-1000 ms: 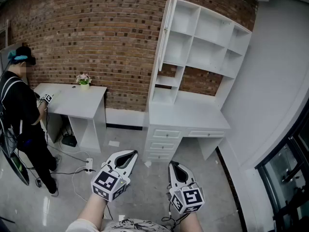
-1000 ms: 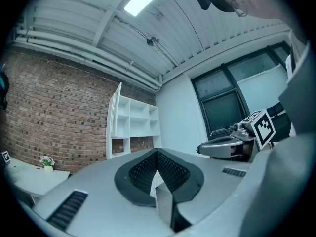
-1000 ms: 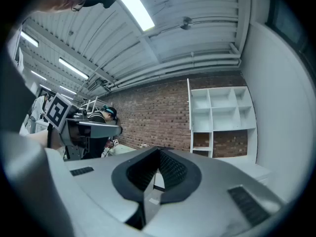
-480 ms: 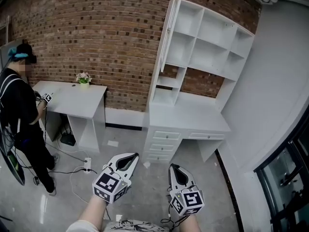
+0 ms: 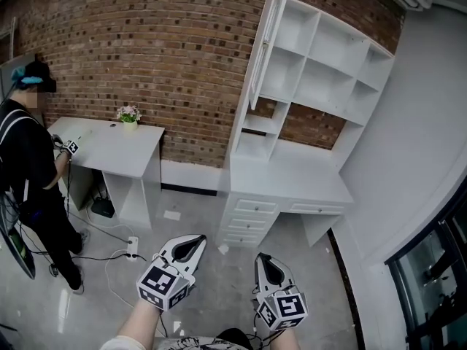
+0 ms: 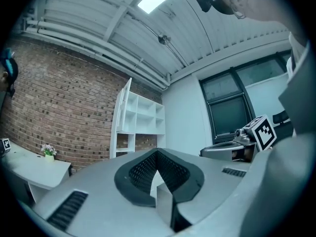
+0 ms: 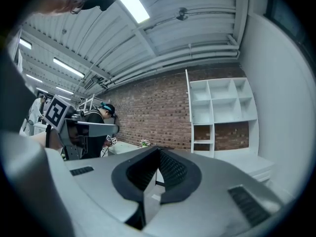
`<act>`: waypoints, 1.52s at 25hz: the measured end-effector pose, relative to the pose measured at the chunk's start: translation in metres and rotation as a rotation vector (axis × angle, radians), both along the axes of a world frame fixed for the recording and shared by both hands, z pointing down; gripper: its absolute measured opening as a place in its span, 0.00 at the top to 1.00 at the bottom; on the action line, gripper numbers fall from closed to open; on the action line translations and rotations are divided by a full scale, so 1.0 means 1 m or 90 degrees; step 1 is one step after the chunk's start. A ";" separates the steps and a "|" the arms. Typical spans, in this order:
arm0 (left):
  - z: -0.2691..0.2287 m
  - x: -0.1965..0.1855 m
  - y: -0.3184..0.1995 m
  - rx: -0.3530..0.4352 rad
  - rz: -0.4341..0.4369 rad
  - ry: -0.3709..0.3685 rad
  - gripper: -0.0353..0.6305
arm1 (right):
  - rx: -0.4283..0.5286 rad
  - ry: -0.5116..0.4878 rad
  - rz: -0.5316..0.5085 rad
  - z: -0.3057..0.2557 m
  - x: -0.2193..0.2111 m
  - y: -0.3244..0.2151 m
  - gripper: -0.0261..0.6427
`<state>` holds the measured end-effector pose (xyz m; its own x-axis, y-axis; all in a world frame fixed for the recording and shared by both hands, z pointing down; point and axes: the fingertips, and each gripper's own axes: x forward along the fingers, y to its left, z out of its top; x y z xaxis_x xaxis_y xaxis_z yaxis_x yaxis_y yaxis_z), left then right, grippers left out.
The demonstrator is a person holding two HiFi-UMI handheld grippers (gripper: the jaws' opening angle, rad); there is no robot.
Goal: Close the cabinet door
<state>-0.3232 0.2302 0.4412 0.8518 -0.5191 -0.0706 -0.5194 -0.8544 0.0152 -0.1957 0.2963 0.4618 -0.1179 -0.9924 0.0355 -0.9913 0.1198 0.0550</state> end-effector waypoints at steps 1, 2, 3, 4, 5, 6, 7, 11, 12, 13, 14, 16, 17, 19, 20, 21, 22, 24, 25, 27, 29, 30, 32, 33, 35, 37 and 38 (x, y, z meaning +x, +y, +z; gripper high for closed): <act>0.001 -0.002 -0.005 -0.004 -0.006 0.007 0.94 | -0.003 0.000 0.000 0.001 0.002 -0.004 0.95; 0.002 -0.004 -0.010 -0.008 -0.010 0.012 0.94 | -0.006 0.000 -0.001 0.002 0.004 -0.009 0.95; 0.002 -0.006 -0.015 -0.012 -0.013 0.015 0.94 | -0.009 0.000 -0.003 0.002 0.005 -0.013 0.95; 0.002 -0.007 -0.020 -0.014 -0.017 0.016 0.94 | -0.012 0.002 -0.005 0.002 0.006 -0.018 0.95; 0.001 -0.009 -0.025 -0.014 -0.022 0.016 0.94 | -0.014 0.003 -0.007 0.002 0.006 -0.023 0.95; 0.001 -0.010 -0.030 -0.015 -0.027 0.016 0.94 | -0.016 0.003 -0.009 0.003 0.008 -0.028 0.95; 0.002 -0.009 -0.036 -0.015 -0.030 0.015 0.94 | -0.016 0.001 -0.010 0.003 0.010 -0.034 0.95; 0.009 0.000 -0.056 -0.016 -0.033 0.012 0.93 | -0.008 -0.001 -0.018 0.005 0.021 -0.062 0.95; 0.011 0.004 -0.062 -0.015 -0.036 0.010 0.94 | -0.006 0.001 -0.023 0.005 0.025 -0.070 0.95; 0.013 0.010 -0.069 -0.014 -0.039 0.006 0.94 | -0.006 0.003 -0.028 0.006 0.030 -0.078 0.95; 0.014 0.015 -0.076 -0.014 -0.042 0.001 0.94 | -0.006 0.005 -0.035 0.007 0.035 -0.087 0.95; 0.014 0.029 -0.093 -0.015 -0.048 -0.003 0.94 | -0.007 0.005 -0.047 0.009 0.048 -0.104 0.95; 0.014 0.036 -0.101 -0.016 -0.052 -0.003 0.94 | -0.008 0.004 -0.051 0.009 0.056 -0.113 0.95; 0.010 0.051 -0.119 -0.017 -0.057 0.000 0.94 | -0.008 0.000 -0.060 0.005 0.072 -0.132 0.95; 0.007 0.060 -0.128 -0.016 -0.061 0.000 0.94 | -0.008 0.001 -0.065 0.002 0.081 -0.143 0.95; 0.005 0.069 -0.138 -0.015 -0.067 0.000 0.94 | -0.009 0.004 -0.072 -0.001 0.090 -0.154 0.95; 0.003 0.078 -0.149 -0.015 -0.075 -0.002 0.93 | -0.011 0.008 -0.078 -0.003 0.099 -0.165 0.95; 0.000 0.096 -0.172 -0.018 -0.090 -0.002 0.94 | -0.014 0.011 -0.090 -0.006 0.119 -0.188 0.95; -0.001 0.105 -0.183 -0.020 -0.097 -0.001 0.94 | -0.015 0.011 -0.095 -0.007 0.130 -0.200 0.95; -0.006 0.125 -0.206 -0.019 -0.108 0.004 0.94 | -0.013 0.016 -0.106 -0.012 0.152 -0.224 0.95; -0.016 0.146 -0.228 -0.011 -0.116 0.011 0.94 | -0.005 0.024 -0.116 -0.018 0.172 -0.248 0.95; -0.021 0.156 -0.239 -0.005 -0.119 0.014 0.94 | 0.000 0.028 -0.121 -0.021 0.182 -0.259 0.95; -0.028 0.175 -0.259 0.008 -0.125 0.017 0.94 | 0.011 0.036 -0.130 -0.027 0.199 -0.280 0.95; -0.031 0.184 -0.269 0.013 -0.127 0.017 0.94 | 0.016 0.040 -0.136 -0.030 0.207 -0.290 0.95; -0.035 0.201 -0.285 0.021 -0.130 0.018 0.94 | 0.025 0.048 -0.146 -0.034 0.221 -0.309 0.95; -0.038 0.216 -0.300 0.022 -0.130 0.017 0.93 | 0.030 0.048 -0.151 -0.037 0.233 -0.328 0.95; -0.038 0.223 -0.307 0.022 -0.128 0.015 0.94 | 0.030 0.045 -0.153 -0.038 0.237 -0.338 0.95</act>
<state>-0.1003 -0.0771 0.4030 0.7294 -0.6752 -0.1100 -0.6791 -0.7340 0.0021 0.0417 -0.0412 0.4239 -0.3499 -0.9368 0.0060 -0.9280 0.3475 0.1341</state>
